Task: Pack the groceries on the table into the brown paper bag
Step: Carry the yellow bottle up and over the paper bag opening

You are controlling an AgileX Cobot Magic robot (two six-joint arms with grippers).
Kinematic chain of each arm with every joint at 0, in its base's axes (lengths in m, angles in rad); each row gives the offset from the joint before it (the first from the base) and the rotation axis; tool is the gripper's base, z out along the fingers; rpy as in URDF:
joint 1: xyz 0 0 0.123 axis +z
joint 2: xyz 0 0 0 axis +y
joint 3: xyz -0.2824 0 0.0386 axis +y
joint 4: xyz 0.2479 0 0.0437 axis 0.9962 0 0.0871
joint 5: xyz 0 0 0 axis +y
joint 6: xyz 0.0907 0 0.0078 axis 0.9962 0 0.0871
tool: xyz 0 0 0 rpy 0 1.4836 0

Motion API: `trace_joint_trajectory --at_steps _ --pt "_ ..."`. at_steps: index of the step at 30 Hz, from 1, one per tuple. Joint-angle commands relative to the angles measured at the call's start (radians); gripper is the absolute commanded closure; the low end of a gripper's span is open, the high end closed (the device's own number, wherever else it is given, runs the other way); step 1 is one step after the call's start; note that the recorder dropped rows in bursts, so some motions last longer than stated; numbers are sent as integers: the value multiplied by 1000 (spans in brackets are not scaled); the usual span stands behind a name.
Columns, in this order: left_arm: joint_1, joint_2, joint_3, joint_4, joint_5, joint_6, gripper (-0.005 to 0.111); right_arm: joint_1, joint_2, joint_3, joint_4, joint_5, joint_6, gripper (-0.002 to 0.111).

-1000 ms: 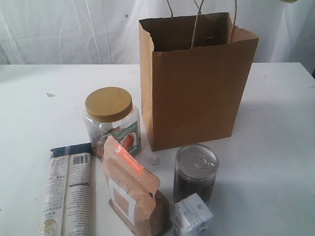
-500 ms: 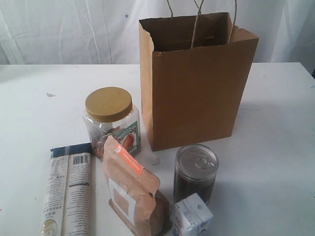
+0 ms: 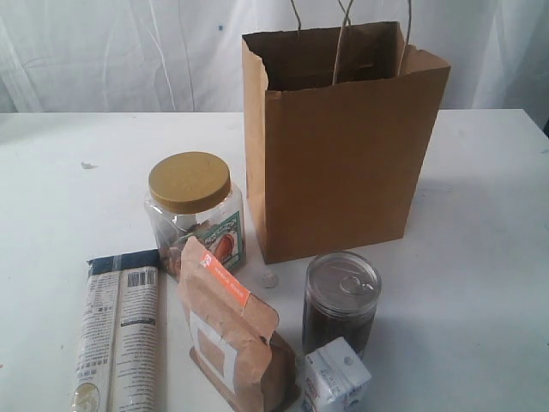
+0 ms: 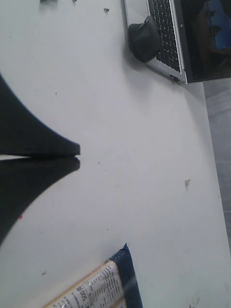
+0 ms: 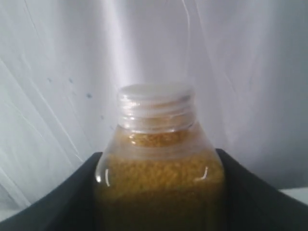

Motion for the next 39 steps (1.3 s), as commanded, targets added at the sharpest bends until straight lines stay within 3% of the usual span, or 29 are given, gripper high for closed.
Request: trace_joint_trajectory --at_steps 1,3,8,18,27,33,39 --pt "-8 -4 4 -4 -5 -1 107 -5 -49 -18 22 185 -397 108" --pt "-8 -4 4 -4 -5 -1 107 -5 -66 -18 37 214 -514 108" --pt "-8 -4 4 -4 -5 -1 107 -7 -83 -18 280 139 -752 108" --pt "-8 -4 4 -4 -5 -1 107 -59 -47 -5 412 -115 -669 108" --pt "-8 -4 4 -4 -5 -1 107 -99 -14 61 497 -201 -666 108" --pt "-8 -4 4 -4 -5 -1 107 -99 -7 61 667 -202 -684 108" --pt "-8 -4 4 -4 -5 -1 107 -99 -7 61 718 -117 -737 108"
